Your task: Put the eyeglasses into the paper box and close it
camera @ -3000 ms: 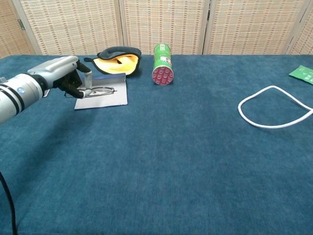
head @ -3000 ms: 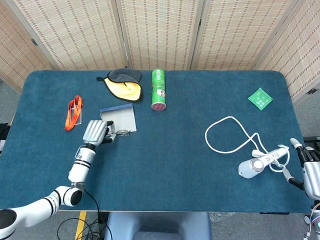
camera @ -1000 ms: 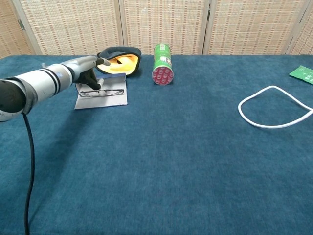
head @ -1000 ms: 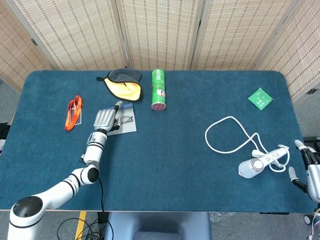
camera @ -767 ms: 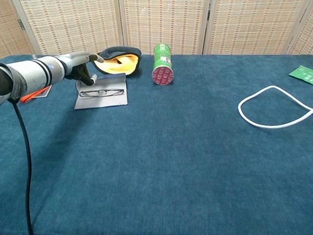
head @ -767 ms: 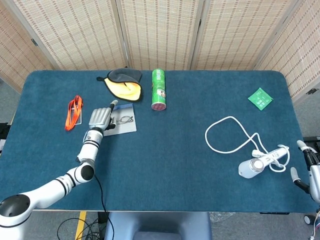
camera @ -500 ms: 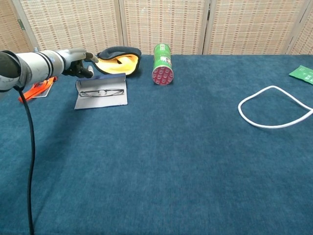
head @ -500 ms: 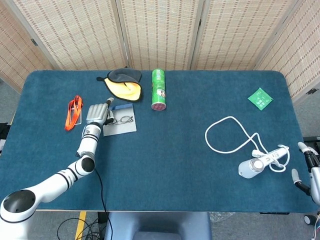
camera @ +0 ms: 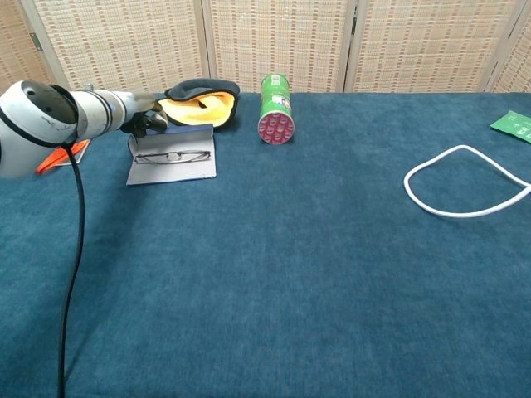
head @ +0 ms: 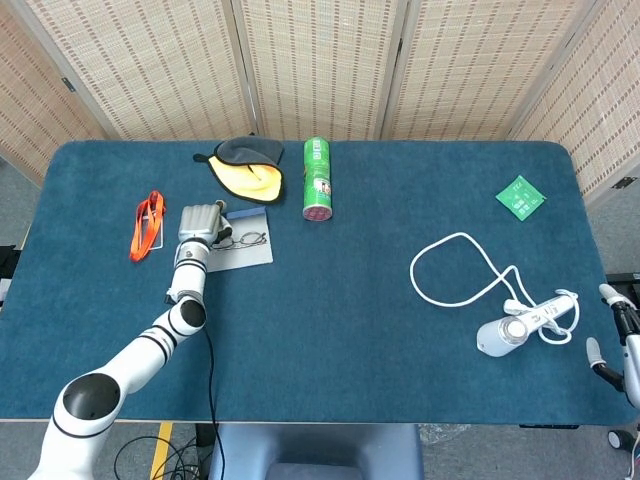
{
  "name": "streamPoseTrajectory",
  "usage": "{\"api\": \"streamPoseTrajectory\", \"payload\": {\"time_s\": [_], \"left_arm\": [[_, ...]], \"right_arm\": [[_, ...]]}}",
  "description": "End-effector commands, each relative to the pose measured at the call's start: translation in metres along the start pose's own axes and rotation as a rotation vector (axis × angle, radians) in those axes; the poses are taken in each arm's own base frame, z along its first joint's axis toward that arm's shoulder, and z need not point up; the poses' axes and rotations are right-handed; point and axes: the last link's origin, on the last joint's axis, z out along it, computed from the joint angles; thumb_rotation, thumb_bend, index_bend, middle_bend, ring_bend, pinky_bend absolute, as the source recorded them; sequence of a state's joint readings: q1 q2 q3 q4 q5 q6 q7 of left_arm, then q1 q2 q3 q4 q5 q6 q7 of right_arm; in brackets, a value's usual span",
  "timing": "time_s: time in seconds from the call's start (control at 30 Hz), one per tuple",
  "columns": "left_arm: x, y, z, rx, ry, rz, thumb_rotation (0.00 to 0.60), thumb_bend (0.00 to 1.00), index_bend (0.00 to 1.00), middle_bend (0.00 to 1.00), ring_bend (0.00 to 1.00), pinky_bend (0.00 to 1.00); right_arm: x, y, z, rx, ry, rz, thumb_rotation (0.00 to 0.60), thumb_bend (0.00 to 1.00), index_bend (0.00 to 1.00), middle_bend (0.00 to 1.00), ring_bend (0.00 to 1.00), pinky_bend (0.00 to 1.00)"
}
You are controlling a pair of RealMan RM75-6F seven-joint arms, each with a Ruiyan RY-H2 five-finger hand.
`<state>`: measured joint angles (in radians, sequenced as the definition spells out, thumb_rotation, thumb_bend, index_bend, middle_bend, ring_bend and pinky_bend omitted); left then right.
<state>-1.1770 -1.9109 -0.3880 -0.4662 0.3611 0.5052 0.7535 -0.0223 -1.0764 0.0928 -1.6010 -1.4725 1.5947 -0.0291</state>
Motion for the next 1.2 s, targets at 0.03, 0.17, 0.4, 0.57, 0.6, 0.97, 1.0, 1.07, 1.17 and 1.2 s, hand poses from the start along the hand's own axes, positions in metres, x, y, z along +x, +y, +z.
{"api": "streamPoseTrajectory", "payload": {"time_s": [0.03, 0.17, 0.4, 0.57, 0.6, 0.97, 1.0, 1.07, 1.17, 1.2], "left_arm": [[-0.002, 0.011, 0.001, -0.014, -0.016, 0.013, 0.234, 0.88, 0.21, 1.0, 0.94, 1.0], [-0.003, 0.023, 0.001, -0.04, -0.025, 0.017, 0.232, 0.88, 0.25, 1.0, 0.94, 1.0], [-0.002, 0.04, -0.005, -0.106, -0.016, 0.027, 0.23, 0.88, 0.34, 1.0, 0.94, 1.0], [-0.004, 0.044, -0.017, -0.172, -0.011, 0.038, 0.225, 0.88, 0.36, 1.0, 0.94, 1.0], [-0.005, 0.044, -0.02, -0.183, -0.006, 0.048, 0.224, 0.88, 0.36, 1.0, 0.94, 1.0], [-0.006, 0.031, -0.068, -0.3, 0.03, 0.058, 0.271, 0.88, 0.34, 1.0, 0.94, 1.0], [-0.006, 0.029, -0.071, -0.307, 0.036, 0.052, 0.311, 0.87, 0.32, 1.0, 0.94, 1.0], [-0.003, 0.023, -0.078, -0.323, 0.057, 0.042, 0.467, 0.79, 0.29, 1.0, 0.93, 1.0], [-0.001, 0.012, -0.087, -0.339, 0.096, 0.034, 0.598, 0.66, 0.26, 1.0, 0.92, 0.99], [-0.001, 0.008, -0.09, -0.343, 0.11, 0.021, 0.6, 0.63, 0.26, 1.0, 0.92, 0.99]], "right_arm": [[-0.001, 0.001, 0.0, -0.005, -0.003, -0.001, 0.6, 0.44, 0.1, 0.25, 0.39, 0.24], [-0.001, 0.001, 0.0, -0.011, -0.005, -0.002, 0.6, 0.44, 0.1, 0.25, 0.39, 0.24], [-0.001, 0.002, 0.0, -0.011, -0.005, -0.002, 0.6, 0.44, 0.1, 0.25, 0.39, 0.24], [-0.001, 0.001, -0.001, -0.008, -0.003, 0.002, 0.6, 0.44, 0.1, 0.25, 0.39, 0.24], [-0.001, 0.001, -0.001, -0.007, -0.002, 0.004, 0.6, 0.44, 0.1, 0.25, 0.39, 0.24], [-0.001, -0.002, 0.0, 0.014, 0.009, 0.013, 0.6, 0.44, 0.1, 0.25, 0.39, 0.24], [-0.001, -0.002, 0.0, 0.016, 0.009, 0.014, 0.6, 0.44, 0.1, 0.25, 0.39, 0.24], [-0.001, -0.003, 0.001, 0.02, 0.009, 0.015, 0.6, 0.44, 0.1, 0.25, 0.39, 0.24], [-0.001, -0.005, 0.002, 0.029, 0.011, 0.017, 0.6, 0.44, 0.1, 0.25, 0.39, 0.24], [-0.001, -0.005, 0.003, 0.032, 0.012, 0.018, 0.6, 0.44, 0.1, 0.25, 0.39, 0.24]]}}
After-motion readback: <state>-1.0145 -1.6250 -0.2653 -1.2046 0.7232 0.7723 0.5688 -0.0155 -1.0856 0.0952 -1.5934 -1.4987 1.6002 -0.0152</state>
